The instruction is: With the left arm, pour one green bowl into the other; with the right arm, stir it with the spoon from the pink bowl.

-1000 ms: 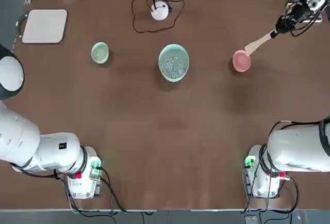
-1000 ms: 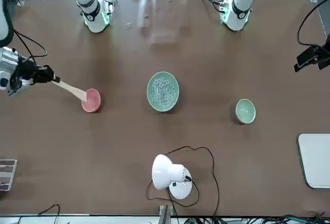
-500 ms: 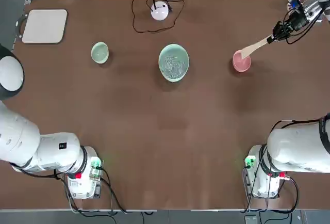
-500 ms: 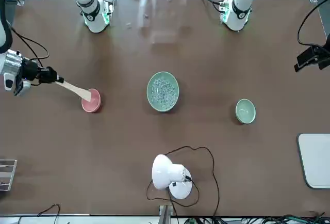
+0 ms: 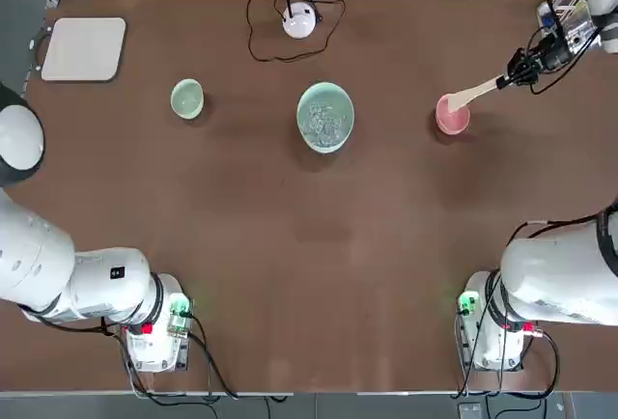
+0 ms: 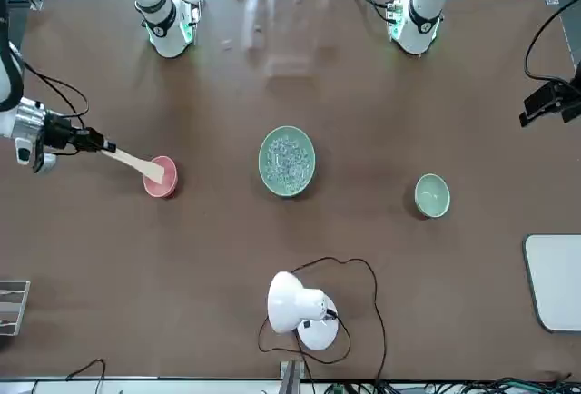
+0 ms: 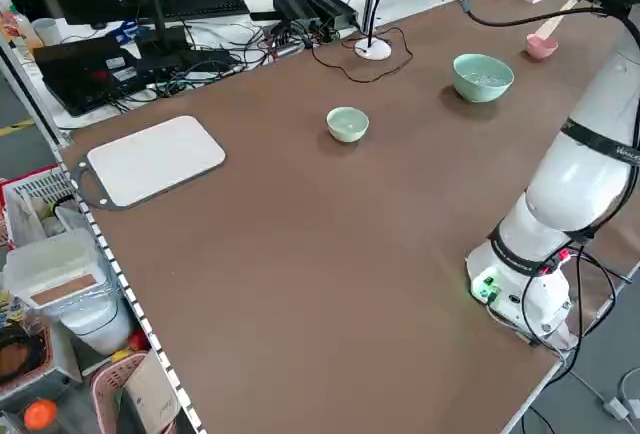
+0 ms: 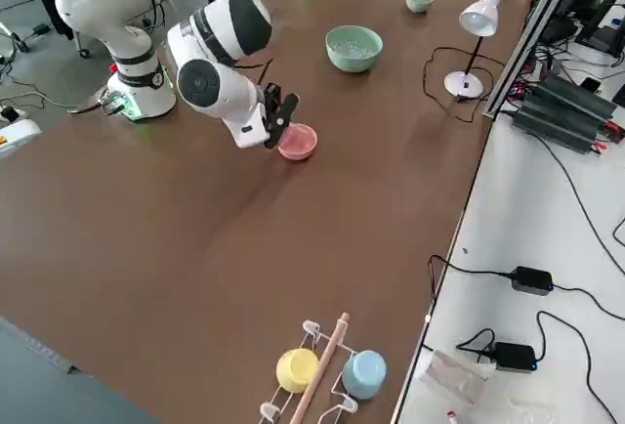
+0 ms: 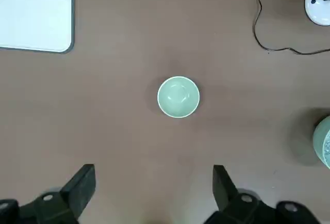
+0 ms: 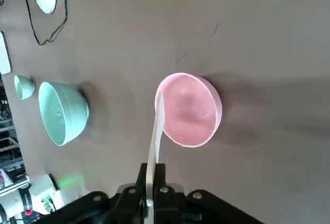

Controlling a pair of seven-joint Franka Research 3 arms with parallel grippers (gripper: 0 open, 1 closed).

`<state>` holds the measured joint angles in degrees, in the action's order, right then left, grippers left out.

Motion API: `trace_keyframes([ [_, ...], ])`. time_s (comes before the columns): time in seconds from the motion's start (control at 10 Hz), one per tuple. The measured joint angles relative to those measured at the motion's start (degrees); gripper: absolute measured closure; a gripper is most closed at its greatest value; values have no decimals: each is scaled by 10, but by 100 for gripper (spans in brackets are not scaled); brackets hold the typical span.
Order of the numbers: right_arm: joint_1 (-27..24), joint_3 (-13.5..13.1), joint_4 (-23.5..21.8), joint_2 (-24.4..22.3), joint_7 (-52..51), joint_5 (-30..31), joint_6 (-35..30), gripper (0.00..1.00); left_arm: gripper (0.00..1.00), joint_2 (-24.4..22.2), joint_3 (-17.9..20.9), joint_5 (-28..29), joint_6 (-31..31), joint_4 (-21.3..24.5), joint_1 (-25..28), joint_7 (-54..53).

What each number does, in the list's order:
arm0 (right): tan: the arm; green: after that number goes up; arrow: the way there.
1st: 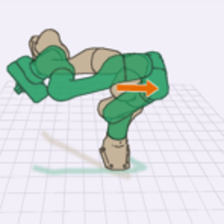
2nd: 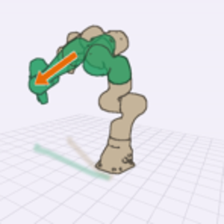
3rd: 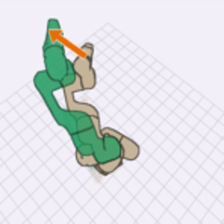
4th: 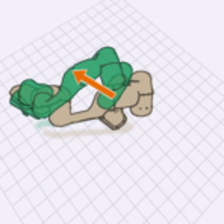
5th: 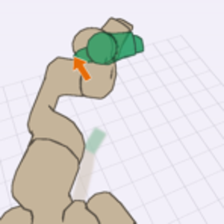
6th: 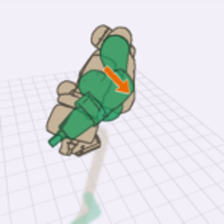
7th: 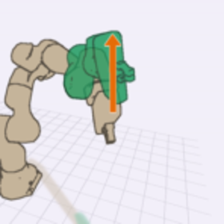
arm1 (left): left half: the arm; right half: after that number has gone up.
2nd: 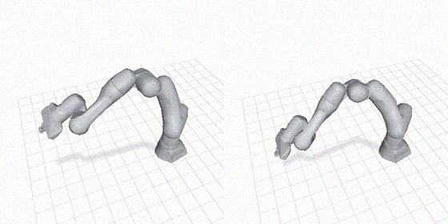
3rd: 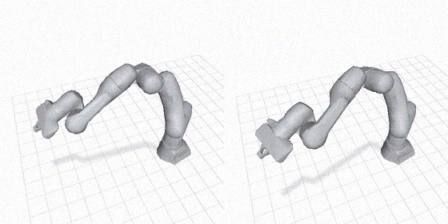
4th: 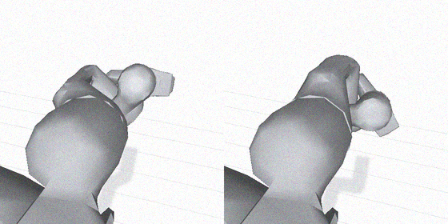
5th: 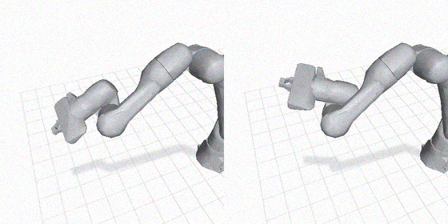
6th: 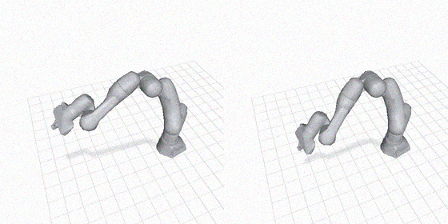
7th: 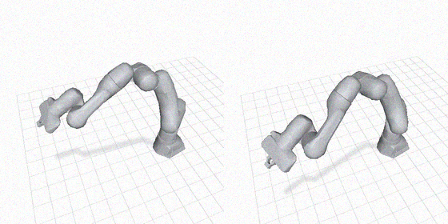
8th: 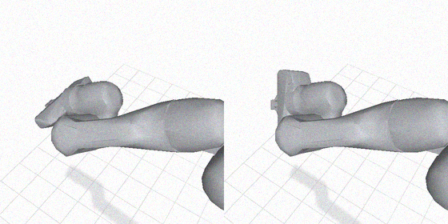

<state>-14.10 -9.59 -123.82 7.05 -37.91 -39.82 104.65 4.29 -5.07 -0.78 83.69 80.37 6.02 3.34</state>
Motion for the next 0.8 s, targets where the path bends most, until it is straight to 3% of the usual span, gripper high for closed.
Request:
trace_keyframes([
  [0.4, -8, 0, -2, 30, -7, -19, 4, 94, 0, 0, 0, 0, 0, 0, 0, 0],
  [0.8, -21, 0, -3, 60, -79, -48, 5, 94, 0, 0, 0, 0, 0, 0, 0, 0],
])
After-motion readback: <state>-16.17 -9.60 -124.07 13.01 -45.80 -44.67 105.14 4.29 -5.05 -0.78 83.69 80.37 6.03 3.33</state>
